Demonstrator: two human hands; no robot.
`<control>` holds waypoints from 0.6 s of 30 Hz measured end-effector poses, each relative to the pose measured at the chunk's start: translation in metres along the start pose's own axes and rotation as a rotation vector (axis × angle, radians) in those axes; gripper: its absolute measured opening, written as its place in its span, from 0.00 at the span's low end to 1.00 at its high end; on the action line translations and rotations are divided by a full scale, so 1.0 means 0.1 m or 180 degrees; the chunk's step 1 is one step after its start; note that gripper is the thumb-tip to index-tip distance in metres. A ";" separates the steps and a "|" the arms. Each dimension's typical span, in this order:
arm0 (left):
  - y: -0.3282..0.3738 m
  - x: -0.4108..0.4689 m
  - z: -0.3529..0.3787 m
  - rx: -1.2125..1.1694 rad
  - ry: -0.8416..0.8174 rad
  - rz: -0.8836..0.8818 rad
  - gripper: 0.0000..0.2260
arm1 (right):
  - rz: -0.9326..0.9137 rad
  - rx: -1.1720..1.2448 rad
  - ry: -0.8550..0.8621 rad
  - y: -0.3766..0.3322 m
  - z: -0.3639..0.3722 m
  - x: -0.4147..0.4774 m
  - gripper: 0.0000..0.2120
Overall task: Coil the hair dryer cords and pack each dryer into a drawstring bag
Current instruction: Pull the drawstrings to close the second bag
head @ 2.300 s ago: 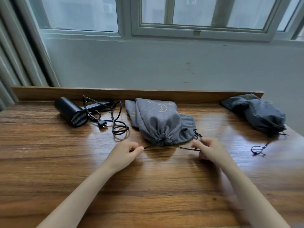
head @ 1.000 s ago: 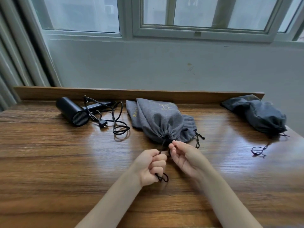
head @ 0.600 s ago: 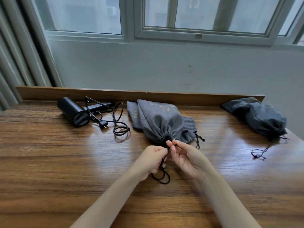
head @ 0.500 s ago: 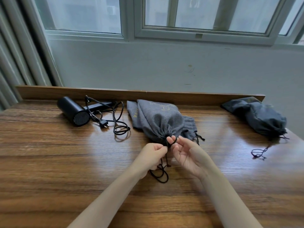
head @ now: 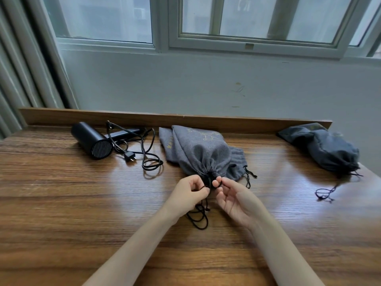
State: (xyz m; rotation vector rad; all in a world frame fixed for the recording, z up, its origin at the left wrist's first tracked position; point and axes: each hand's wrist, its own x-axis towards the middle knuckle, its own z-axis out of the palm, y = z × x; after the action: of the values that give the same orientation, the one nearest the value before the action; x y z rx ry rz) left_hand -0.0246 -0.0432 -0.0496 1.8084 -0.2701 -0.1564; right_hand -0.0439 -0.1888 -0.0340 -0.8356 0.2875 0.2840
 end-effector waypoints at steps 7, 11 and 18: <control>0.06 -0.02 -0.12 0.1508 -0.0171 0.0808 0.08 | -0.0197 -0.0384 -0.0004 0.02 -0.03 0.02 0.10; 0.10 -0.05 -0.14 0.1552 -0.0159 0.0813 0.08 | -0.0163 -0.0372 -0.0046 0.03 -0.04 0.02 0.09; 0.12 -0.09 -0.17 0.1466 -0.0139 0.0990 0.07 | -0.0092 -0.0284 -0.0125 0.04 -0.05 0.01 0.10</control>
State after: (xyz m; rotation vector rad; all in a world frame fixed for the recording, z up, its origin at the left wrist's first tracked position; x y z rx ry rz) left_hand -0.0299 -0.0273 -0.0342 2.1891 -0.6559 0.0954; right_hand -0.0445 -0.1902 -0.0403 -0.9205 0.2271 0.2876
